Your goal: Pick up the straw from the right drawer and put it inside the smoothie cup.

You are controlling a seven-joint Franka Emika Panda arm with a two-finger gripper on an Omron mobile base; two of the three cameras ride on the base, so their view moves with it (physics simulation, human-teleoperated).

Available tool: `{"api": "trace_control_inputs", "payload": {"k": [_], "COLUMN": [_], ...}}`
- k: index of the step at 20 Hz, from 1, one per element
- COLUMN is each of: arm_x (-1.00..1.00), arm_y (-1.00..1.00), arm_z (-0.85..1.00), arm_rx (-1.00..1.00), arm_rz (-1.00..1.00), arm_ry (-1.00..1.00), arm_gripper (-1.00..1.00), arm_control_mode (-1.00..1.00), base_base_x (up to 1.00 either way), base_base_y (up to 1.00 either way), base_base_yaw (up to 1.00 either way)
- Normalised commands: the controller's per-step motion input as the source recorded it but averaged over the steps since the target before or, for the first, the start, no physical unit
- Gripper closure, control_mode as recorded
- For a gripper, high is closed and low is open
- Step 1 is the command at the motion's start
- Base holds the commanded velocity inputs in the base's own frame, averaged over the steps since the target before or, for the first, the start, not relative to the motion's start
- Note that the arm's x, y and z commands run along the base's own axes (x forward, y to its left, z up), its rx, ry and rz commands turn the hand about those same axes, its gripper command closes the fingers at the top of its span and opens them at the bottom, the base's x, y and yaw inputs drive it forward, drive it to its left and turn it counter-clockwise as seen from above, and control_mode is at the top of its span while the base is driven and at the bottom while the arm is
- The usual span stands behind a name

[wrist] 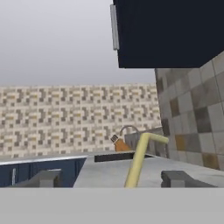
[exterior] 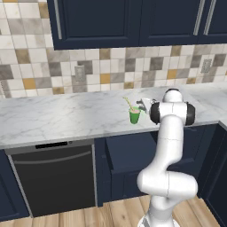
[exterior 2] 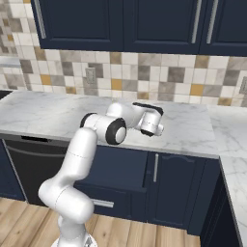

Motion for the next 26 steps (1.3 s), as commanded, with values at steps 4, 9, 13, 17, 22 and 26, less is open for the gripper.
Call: {"api": "trace_control_inputs", "payload": {"k": [4, 9, 13, 17, 22, 26], "arm_x": [-0.21, -0.41, -0.67, -0.92, -1.00, -1.00], "arm_y": [0.00, 0.00, 0.00, 0.00, 0.00, 0.05], "arm_z": [0.12, 0.29, 0.33, 0.49, 0.70, 0.54], "arm_rx": [0.00, 0.00, 0.00, -0.03, -0.15, -0.19], "arm_rz": [0.00, 0.00, 0.00, 0.00, 0.00, 0.00], "arm_ry": [0.00, -0.01, -0.10, -0.11, -0.03, -0.10], "arm_gripper": [-1.00, -1.00, -1.00, -1.00, -1.00, -1.00], "arm_control_mode": [-1.00, -1.00, -1.00, -1.00, -1.00, -1.00], "base_base_x": [0.00, 0.00, 0.00, 0.00, 0.00, 0.00], "base_base_y": [0.00, 0.00, 0.00, 0.00, 0.00, 0.00], "base_base_yaw": [0.00, 0.00, 0.00, 0.00, 0.00, 0.00]}}
